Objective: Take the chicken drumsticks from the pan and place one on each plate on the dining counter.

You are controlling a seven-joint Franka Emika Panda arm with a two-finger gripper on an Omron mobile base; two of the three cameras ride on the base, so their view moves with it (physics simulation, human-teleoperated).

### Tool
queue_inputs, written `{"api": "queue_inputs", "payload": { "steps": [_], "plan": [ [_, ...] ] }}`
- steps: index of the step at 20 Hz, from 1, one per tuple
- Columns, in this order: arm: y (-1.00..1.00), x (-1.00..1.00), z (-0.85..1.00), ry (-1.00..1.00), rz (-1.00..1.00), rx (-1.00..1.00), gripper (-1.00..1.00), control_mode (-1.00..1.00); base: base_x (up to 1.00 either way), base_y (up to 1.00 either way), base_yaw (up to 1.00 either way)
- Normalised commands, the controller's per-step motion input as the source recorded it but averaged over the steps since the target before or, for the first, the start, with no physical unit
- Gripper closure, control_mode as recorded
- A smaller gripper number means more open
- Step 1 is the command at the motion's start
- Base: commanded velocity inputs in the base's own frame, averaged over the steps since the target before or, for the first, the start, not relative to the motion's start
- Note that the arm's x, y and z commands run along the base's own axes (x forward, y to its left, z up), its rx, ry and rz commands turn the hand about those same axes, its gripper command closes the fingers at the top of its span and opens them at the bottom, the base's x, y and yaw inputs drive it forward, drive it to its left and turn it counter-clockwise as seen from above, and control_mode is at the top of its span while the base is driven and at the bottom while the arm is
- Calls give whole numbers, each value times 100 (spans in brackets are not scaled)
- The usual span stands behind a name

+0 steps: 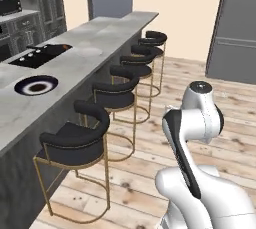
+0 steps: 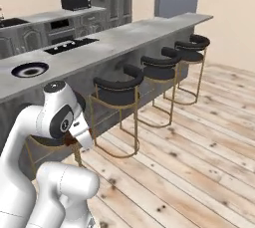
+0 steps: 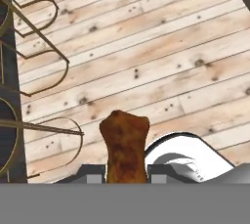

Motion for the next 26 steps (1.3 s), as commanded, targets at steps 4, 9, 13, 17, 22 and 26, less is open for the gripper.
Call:
{"api": "queue_inputs", "payload": {
  "steps": [4,9,13,17,22,26],
  "plan": [
    [0,0,0,0,0,0,100,100,100,-71,57],
    [0,0,0,0,0,0,100,100,91,-74,57],
    [0,0,0,0,0,0,100,100,64,-82,57],
    [0,0,0,0,0,0,100,100,64,-81,56],
    [0,0,0,0,0,0,100,100,75,-79,55],
    [0,0,0,0,0,0,100,100,85,-76,54]
  ]
}}
